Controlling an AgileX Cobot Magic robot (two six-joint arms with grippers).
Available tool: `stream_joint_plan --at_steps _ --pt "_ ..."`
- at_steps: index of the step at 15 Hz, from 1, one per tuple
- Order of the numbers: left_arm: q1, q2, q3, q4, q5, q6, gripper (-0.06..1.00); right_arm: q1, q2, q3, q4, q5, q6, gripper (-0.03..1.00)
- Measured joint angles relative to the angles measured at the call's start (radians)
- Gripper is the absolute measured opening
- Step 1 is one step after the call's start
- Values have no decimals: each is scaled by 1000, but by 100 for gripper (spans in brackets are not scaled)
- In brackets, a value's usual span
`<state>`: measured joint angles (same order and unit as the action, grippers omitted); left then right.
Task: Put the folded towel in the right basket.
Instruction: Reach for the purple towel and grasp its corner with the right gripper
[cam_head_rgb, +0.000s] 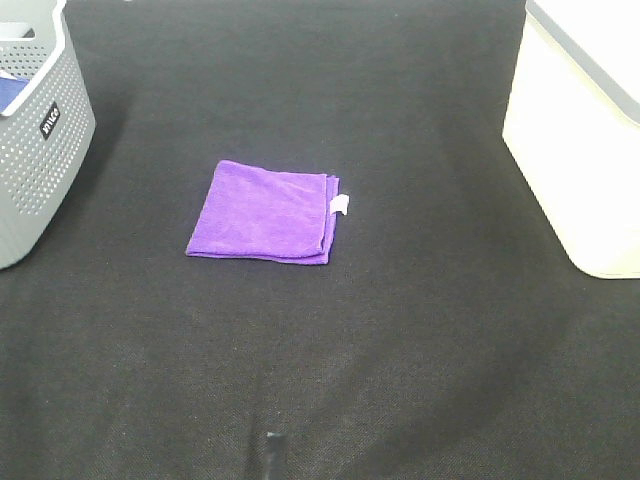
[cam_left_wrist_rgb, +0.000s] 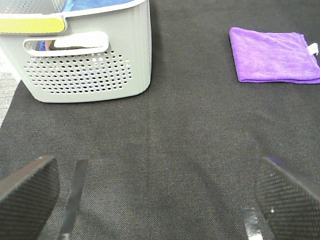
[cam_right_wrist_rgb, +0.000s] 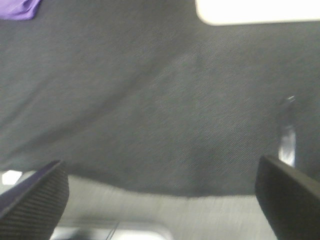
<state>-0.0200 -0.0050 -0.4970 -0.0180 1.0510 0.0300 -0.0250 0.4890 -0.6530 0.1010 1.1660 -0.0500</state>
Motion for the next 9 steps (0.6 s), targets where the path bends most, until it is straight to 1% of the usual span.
stream_joint_plan --at_steps 2,3,4,6,9 --pt "0 0 0 0 0 0 99 0 184 -134 28 42 0 96" --pt "0 0 0 0 0 0 99 0 286 -226 53 44 0 96" --pt "0 0 0 0 0 0 99 0 335 -269 69 44 0 96" --pt "0 0 0 0 0 0 99 0 403 -327 101 43 0 96" --pt "0 0 0 0 0 0 99 0 479 -370 143 52 -15 96"
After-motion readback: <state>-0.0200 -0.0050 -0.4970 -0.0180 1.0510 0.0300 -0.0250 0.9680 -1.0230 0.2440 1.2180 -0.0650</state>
